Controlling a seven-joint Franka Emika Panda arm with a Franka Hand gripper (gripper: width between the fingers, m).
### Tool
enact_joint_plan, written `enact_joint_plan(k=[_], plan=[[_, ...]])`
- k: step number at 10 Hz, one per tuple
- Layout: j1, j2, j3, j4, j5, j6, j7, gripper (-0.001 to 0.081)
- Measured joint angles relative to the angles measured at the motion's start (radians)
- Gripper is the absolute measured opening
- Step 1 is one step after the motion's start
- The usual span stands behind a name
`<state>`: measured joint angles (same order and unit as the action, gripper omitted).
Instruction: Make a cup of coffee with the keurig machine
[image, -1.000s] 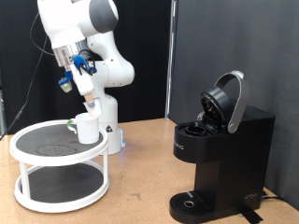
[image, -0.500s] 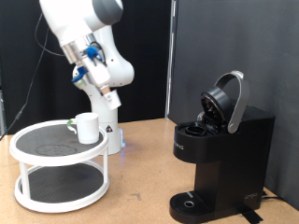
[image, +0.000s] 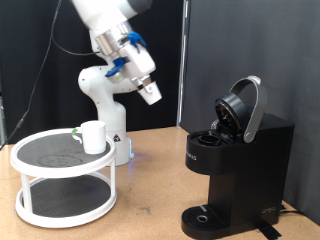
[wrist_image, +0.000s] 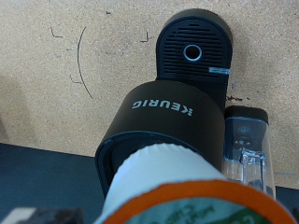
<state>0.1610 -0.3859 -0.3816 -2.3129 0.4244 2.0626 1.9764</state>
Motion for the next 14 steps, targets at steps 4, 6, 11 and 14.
enact_joint_plan(k=[4, 6, 11, 14], plan=[[0.011, 0.028, -0.023, 0.054, 0.089, -0.156, -0.051, 0.0455], [0.015, 0.074, -0.026, 0.119, 0.132, -0.23, -0.048, 0.0455], [0.028, 0.18, 0.007, 0.24, 0.164, -0.238, -0.044, 0.0455], [0.045, 0.19, 0.056, 0.258, 0.168, -0.199, -0.031, 0.0455]])
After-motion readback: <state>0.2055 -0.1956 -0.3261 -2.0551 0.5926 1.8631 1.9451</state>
